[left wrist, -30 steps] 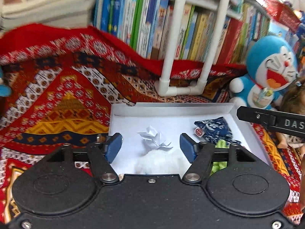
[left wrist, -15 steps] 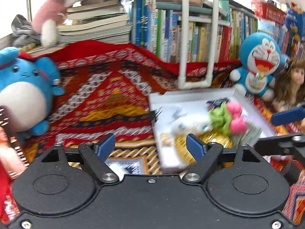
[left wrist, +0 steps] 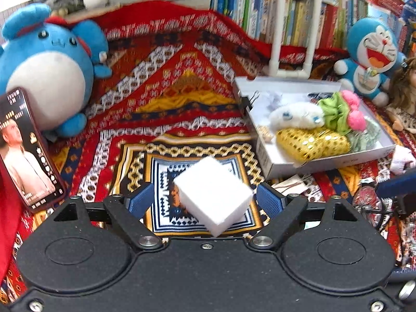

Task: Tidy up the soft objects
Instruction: 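Close the left gripper on the foam cube while the right gripper grasps the mask packet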

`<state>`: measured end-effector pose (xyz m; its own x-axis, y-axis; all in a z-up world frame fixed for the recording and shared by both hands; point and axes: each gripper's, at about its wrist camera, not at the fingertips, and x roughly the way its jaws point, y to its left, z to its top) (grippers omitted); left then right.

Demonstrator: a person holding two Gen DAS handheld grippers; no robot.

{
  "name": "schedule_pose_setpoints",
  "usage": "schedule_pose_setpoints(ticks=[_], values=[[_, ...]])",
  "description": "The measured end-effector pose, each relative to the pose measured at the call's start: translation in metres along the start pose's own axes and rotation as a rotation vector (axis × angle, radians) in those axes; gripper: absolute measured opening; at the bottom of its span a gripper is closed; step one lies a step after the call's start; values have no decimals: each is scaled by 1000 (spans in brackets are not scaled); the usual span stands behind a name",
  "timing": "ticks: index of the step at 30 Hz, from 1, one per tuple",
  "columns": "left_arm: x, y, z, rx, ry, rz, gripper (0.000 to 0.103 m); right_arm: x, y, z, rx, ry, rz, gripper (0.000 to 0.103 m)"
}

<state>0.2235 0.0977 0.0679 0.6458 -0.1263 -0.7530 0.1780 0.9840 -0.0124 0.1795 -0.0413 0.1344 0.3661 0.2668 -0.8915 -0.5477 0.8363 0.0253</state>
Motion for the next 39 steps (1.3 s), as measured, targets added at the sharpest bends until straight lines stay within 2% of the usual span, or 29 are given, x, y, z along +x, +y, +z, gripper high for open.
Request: schedule_pose_setpoints(ticks=[2, 6, 14, 19, 20, 23, 27, 35, 39], values=[[11, 2, 2, -25, 40, -4, 85, 13, 6, 2, -10, 38, -10, 84], [25, 8, 7, -101, 83, -69, 85, 35, 13, 6, -23, 97, -28, 84], [38, 16, 4, -155, 114, -155, 82, 71, 9, 10, 1, 188, -54, 84], [36, 27, 0, -190, 111, -178, 80, 81, -4, 10, 65, 245, -48, 84], [34, 30, 0, -198, 112, -188, 76, 81, -4, 11, 67, 251, -48, 84], [30, 35, -1, -215, 116, -246, 56, 86, -4, 13, 72, 269, -62, 84], [23, 34, -2, -193, 115, -238, 50, 96, -3, 17, 91, 314, -86, 84], [18, 42, -7, -198, 113, -243, 47, 112, -2, 22, 111, 361, -111, 82], [16, 45, -9, -202, 111, -247, 47, 115, -5, 22, 144, 378, -94, 76]])
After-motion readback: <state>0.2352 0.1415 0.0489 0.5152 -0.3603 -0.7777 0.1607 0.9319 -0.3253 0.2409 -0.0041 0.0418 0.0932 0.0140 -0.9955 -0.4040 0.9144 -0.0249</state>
